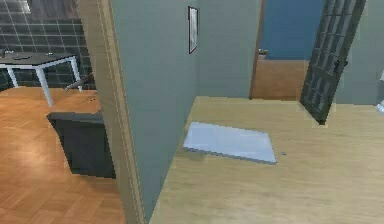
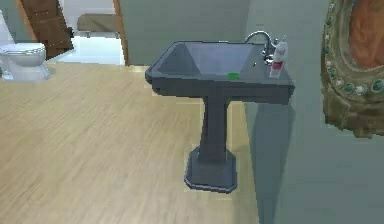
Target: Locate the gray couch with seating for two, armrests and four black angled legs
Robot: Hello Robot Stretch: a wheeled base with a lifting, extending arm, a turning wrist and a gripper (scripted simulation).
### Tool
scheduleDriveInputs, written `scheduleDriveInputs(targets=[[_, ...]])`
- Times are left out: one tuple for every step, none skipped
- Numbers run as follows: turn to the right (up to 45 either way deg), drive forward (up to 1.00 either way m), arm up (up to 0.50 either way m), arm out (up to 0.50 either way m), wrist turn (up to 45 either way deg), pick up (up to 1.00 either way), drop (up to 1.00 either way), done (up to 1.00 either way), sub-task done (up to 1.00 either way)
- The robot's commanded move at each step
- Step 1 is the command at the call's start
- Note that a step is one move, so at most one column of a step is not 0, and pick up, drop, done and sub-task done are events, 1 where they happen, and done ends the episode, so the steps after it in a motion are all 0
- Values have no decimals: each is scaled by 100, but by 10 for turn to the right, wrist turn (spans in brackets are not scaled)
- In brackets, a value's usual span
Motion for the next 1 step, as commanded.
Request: scheduleDriveInputs(targets=[[-180,0,0,0,0,0,0,0,0]])
